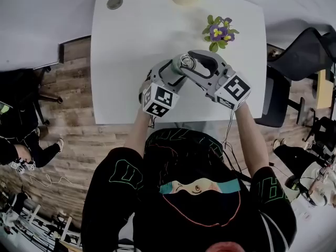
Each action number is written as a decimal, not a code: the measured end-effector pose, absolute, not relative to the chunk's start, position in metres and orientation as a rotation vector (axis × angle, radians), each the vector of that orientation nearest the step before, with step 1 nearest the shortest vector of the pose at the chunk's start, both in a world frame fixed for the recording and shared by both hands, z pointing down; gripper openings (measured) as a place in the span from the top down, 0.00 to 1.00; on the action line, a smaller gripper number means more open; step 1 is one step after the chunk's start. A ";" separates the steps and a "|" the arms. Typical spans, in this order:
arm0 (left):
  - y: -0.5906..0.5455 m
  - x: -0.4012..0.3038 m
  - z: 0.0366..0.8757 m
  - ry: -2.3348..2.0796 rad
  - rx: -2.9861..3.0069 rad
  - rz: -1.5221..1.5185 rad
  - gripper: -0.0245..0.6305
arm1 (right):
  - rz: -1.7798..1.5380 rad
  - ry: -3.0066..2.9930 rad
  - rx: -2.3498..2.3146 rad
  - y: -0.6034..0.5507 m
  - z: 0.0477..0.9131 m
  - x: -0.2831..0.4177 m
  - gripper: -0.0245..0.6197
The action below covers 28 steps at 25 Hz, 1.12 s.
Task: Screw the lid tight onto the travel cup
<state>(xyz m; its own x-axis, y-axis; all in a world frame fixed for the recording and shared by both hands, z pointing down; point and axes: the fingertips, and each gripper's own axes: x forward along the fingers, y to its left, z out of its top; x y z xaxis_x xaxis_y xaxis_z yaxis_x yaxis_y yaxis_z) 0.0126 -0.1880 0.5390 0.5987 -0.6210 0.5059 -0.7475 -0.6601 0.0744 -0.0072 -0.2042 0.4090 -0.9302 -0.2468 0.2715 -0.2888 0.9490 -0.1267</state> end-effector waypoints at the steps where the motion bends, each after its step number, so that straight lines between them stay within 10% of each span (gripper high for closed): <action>1: -0.188 0.013 0.540 -1.120 2.548 0.651 0.48 | 0.258 -2.852 0.461 -0.205 0.410 -0.006 0.65; 13: -0.189 0.013 0.541 -1.135 2.542 0.667 0.48 | 0.368 -2.800 1.014 -0.211 0.411 0.006 0.65; 28: -0.187 0.014 0.542 -1.114 2.543 0.666 0.48 | 0.204 -2.811 0.498 -0.197 0.412 -0.002 0.54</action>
<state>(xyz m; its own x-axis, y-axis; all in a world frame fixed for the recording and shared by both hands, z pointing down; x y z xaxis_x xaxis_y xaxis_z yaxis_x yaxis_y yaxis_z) 0.0144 -0.1870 0.5423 0.5951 -0.6147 0.5177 -0.7468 -0.6610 0.0735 -0.0016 -0.1969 0.4115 -0.9017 -0.3155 0.2956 -0.3550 0.9306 -0.0894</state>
